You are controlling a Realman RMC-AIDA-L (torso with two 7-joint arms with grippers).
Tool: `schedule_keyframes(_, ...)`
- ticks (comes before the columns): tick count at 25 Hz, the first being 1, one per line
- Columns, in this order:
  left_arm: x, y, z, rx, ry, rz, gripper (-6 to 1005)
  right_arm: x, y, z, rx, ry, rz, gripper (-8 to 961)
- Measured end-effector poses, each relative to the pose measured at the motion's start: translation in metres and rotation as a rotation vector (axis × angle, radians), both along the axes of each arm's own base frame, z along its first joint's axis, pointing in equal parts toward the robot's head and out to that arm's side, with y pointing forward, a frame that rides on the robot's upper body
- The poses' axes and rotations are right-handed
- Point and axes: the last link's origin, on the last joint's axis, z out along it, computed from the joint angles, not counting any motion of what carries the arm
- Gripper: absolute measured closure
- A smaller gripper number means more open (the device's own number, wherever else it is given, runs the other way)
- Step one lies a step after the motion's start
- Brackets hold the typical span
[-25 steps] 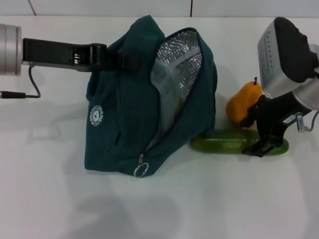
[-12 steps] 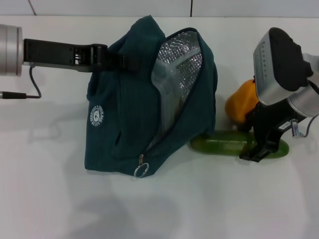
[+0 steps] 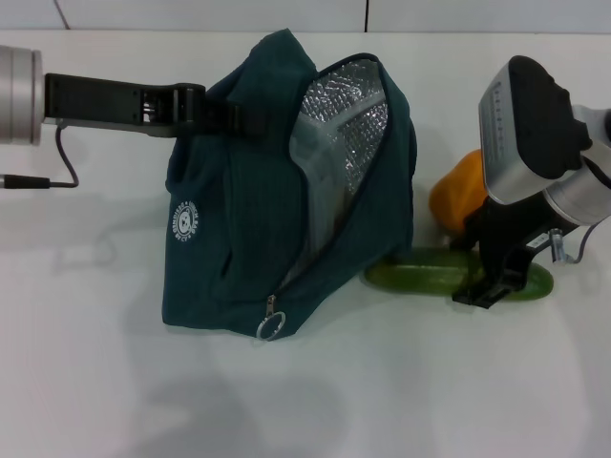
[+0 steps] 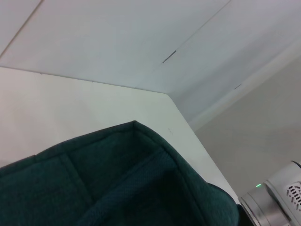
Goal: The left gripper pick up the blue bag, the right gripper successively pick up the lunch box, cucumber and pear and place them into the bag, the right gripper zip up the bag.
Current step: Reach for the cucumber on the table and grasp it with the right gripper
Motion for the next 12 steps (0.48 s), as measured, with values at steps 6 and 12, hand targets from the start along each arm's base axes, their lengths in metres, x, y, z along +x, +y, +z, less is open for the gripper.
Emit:
schedule_keyframes(6,-0.0005,0.0001,0.0005,0.0,0.001,0.001,956,-0.0005,0.0,0.0002,0.001,0.0,-0.005,271)
schedule_keyframes(12,-0.0019,-0.0002,0.0015,0.002,0.003,0.004,956,-0.0028,-0.0015,0.0021,-0.009,-0.001,-0.001,317)
